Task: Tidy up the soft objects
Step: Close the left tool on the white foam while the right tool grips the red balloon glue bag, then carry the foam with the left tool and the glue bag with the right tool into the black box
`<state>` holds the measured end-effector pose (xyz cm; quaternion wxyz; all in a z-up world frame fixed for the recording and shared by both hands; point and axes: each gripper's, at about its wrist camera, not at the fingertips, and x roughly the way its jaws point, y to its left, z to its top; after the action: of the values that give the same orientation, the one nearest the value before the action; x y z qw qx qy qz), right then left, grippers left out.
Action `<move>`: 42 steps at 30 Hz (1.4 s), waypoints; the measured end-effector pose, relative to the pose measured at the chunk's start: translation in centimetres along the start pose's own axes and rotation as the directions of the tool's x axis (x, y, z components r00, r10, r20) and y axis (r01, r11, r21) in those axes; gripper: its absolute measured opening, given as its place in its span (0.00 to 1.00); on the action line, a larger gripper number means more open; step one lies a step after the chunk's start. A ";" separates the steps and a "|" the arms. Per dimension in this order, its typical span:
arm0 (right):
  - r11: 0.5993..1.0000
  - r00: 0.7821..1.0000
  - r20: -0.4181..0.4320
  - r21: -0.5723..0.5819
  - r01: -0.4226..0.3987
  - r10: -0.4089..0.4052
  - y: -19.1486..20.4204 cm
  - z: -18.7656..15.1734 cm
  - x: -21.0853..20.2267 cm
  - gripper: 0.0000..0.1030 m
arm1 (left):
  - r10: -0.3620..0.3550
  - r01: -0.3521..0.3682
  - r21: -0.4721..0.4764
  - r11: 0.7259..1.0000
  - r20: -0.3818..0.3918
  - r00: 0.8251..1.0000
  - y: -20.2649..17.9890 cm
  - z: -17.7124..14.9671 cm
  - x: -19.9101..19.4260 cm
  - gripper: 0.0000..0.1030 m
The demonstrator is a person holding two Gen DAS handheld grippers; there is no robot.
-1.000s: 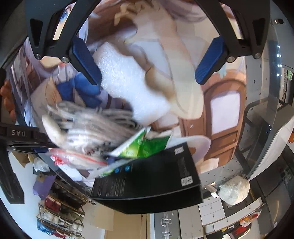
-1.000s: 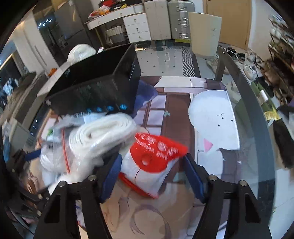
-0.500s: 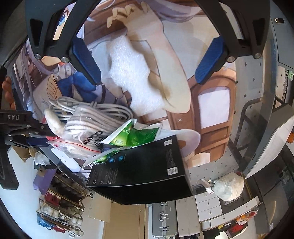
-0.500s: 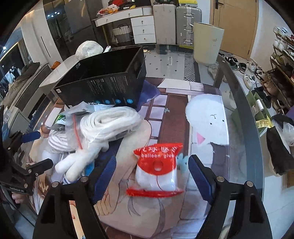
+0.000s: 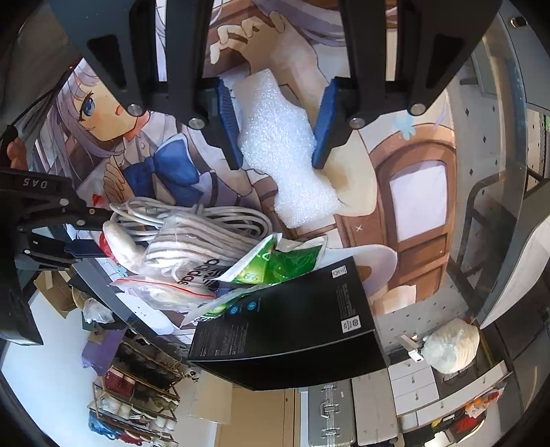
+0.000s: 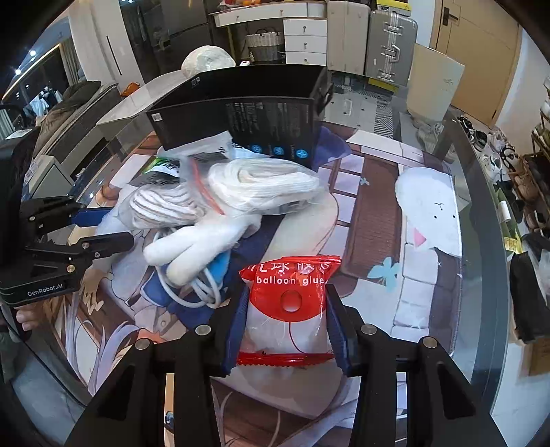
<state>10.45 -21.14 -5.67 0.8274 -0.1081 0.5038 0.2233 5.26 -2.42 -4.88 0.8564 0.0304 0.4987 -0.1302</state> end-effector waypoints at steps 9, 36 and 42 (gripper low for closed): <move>0.999 0.999 0.007 -0.006 0.042 -0.042 0.4 0.0 0.5 0.50 | 0.002 -0.002 -0.030 1.000 0.022 1.000 0.4 1.4 0.0 0.84; 0.999 0.977 0.209 0.021 0.045 -0.048 0.5 0.7 -4.1 0.43 | 0.027 -0.035 0.031 0.999 0.222 0.975 0.1 1.1 -5.2 0.38; 1.000 0.929 0.370 -0.014 0.022 -0.015 2.2 0.9 -6.7 0.42 | 0.026 -0.045 0.042 0.998 0.377 0.926 0.0 1.1 -8.0 0.38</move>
<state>7.43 -20.58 0.80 0.9086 -0.0763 0.3361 0.2361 2.42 -1.04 2.58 0.9373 0.0355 0.3212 -0.1305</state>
